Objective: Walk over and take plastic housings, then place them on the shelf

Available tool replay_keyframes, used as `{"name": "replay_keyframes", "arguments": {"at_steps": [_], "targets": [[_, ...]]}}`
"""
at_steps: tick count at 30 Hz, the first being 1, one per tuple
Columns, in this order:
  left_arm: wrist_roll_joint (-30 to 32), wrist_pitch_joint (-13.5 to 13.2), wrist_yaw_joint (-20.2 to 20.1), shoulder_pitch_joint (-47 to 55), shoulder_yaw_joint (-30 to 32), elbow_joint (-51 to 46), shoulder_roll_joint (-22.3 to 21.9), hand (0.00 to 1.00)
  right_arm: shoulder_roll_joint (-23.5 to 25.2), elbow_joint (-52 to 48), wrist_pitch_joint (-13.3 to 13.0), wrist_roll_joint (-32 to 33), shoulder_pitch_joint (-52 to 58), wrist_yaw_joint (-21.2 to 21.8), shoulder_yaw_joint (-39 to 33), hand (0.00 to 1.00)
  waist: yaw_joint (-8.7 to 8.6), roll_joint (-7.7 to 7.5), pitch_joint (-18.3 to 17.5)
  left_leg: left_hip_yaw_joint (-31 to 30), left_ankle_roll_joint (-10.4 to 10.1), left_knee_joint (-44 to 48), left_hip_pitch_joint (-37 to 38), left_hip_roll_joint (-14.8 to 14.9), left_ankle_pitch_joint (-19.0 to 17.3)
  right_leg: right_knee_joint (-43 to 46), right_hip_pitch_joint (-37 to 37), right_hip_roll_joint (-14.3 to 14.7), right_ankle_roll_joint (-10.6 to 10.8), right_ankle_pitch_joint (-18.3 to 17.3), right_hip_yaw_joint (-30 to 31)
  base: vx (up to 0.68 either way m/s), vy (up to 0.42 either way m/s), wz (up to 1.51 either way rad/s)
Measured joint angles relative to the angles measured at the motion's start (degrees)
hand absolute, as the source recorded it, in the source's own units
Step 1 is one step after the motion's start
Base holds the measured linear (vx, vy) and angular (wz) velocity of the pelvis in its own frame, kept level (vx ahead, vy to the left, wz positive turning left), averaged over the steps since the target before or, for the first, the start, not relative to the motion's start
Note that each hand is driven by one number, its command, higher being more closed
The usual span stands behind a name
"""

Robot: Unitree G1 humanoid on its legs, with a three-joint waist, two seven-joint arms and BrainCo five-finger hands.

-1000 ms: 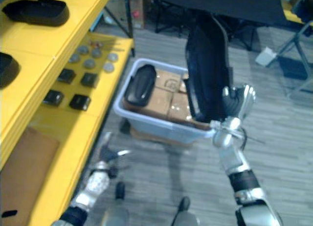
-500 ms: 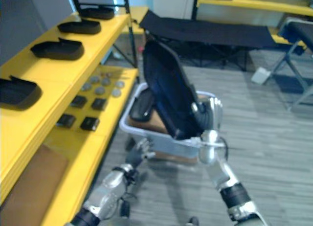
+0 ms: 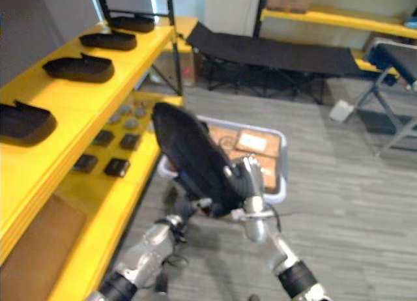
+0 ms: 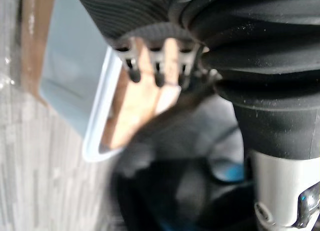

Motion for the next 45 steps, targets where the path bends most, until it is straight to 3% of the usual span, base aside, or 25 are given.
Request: {"name": "replay_keyframes", "arguments": {"at_steps": [6, 14, 15, 26, 36, 37, 41, 43, 45], "targets": [[-5.06, 0.07, 1.70, -0.53, 0.07, 1.13, -0.53, 0.00, 0.58, 0.78, -0.44, 0.01, 0.74, -0.14, 0.47, 1.00, 0.03, -0.03, -0.02, -0.02, 0.12, 0.00, 0.01, 0.01, -0.07, 0.02, 0.00, 0.00, -0.01, -0.01, -0.02, 0.00, 0.000, 0.00], [-18.03, 2.42, 2.30, -0.70, 1.80, 1.14, -0.91, 0.00, 2.12, 2.05, -0.74, 0.02, 2.17, -1.54, 1.55, 1.00, 0.04, -1.10, -0.72, 0.01, -0.02, -0.01, -0.02, 0.00, 0.00, 0.01, -0.05, -0.02, -0.04, -0.03, -0.03, 0.00, 0.000, 0.00], [-18.99, 2.42, 2.29, -0.70, 2.06, 1.14, -0.96, 1.00, 2.28, 2.05, -1.02, 0.02, 2.19, -1.60, 1.59, 1.00, 0.04, -1.14, -0.74, 0.01, -0.02, -0.01, -0.02, 0.00, 0.00, 0.01, -0.05, -0.02, -0.04, -0.03, -0.04, 0.00, 0.000, 0.00], [-26.63, 3.68, 1.96, -0.71, 3.87, 1.69, -2.74, 1.00, 3.18, 2.29, -1.06, 0.08, 2.36, -3.19, 2.27, 1.00, 0.07, -1.44, -0.94, -0.03, -0.07, 0.00, 0.04, 0.02, 0.04, 0.00, 0.01, -0.01, -0.05, -0.02, -0.15, 0.00, 0.000, 0.00], [-29.19, 0.91, 1.96, -0.85, 3.67, 3.55, -2.78, 1.00, 4.47, 2.34, -2.20, 0.36, 2.35, -3.81, 3.82, 1.00, 0.02, -1.88, -1.24, -0.02, -0.07, 0.00, 0.01, 0.01, 0.04, -0.05, 0.02, -0.03, -0.05, -0.02, -0.29, 0.00, 0.000, 0.00], [-29.06, -0.59, 1.95, -0.85, 3.11, 3.55, -2.78, 1.00, 4.49, 2.34, -3.00, 1.10, 2.34, -3.77, 3.81, 0.00, 0.01, -1.99, -1.31, -0.02, -0.07, 0.00, -0.01, 0.01, 0.04, -0.07, 0.02, -0.05, -0.05, -0.02, -0.39, 0.00, 0.000, 0.00], [-27.14, -3.11, 1.81, -0.85, 2.33, 3.53, -2.78, 1.00, 4.47, 2.34, -5.51, 3.45, 2.37, -3.18, 3.79, 0.00, 0.01, -2.13, -1.41, -0.04, -0.07, 0.00, -0.01, 0.00, 0.04, -0.11, 0.09, -0.07, -0.05, -0.03, -0.57, 0.00, 0.000, 0.00], [-19.55, -5.52, 3.04, -0.84, 3.06, 3.41, -2.78, 1.00, 4.41, 2.35, -6.54, 7.21, 2.76, -0.99, 3.79, 0.00, 0.02, -2.13, -1.41, -0.11, -0.07, 0.00, -0.02, 0.00, 0.04, -0.11, 0.15, -0.07, -0.05, -0.02, -0.73, 0.00, 0.000, 0.00], [-14.46, -6.32, 4.74, -0.82, 4.28, 2.50, -2.78, 1.00, 4.44, 2.32, -6.74, 8.56, 3.39, -0.09, 3.80, 0.00, 0.07, -2.13, -1.41, -0.23, -0.07, 0.00, -0.07, 0.00, 0.04, -0.11, 0.18, -0.06, -0.05, -0.03, -0.87, 0.00, 0.000, 0.00]]}}
